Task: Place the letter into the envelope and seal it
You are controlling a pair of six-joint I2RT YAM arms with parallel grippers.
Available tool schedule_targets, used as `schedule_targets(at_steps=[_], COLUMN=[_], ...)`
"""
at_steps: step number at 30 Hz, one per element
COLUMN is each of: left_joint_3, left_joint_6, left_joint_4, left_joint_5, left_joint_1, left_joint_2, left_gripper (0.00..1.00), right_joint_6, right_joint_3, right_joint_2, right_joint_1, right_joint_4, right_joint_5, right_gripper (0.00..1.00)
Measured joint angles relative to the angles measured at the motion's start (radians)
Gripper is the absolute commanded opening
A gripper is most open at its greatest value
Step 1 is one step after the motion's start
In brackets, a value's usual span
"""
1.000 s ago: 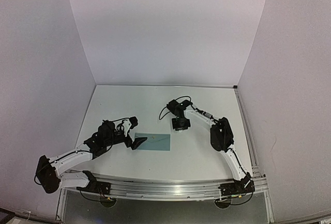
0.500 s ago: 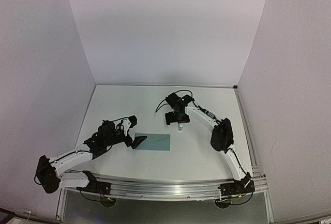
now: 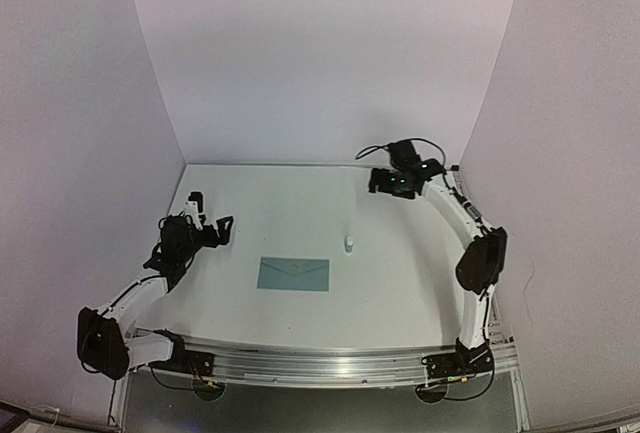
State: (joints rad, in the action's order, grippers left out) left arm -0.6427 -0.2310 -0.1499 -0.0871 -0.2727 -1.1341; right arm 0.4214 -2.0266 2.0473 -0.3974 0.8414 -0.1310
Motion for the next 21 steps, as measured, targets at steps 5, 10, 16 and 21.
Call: schedule_targets(at_steps=[5, 10, 16, 21], left_joint_3=[0.064, 0.190, 0.268, 0.284], left_joint_6=[-0.014, -0.023, 0.025, 0.076], left_joint_4=[-0.021, -0.043, -0.035, 0.001], left_joint_5=[0.001, -0.037, -0.131, -0.170], left_joint_1=[0.180, 0.379, 0.486, 0.509], left_joint_2=[0.011, 0.066, 0.171, 0.233], left_gripper=[1.00, 1.00, 1.00, 1.00], right_joint_6=[-0.021, -0.086, -0.176, -0.259], right_joint_3=[0.466, 0.935, 1.407, 1.696], right_joint_2=[-0.275, -0.577, -0.988, -1.286], right_joint_1=[0.201, 0.217, 0.219, 0.219], right_joint_4=[-0.196, -0.421, -0.723, -0.938], right_joint_5=[-0.034, -0.013, -0.005, -0.018], right_gripper=[0.96, 0.98, 0.98, 0.98])
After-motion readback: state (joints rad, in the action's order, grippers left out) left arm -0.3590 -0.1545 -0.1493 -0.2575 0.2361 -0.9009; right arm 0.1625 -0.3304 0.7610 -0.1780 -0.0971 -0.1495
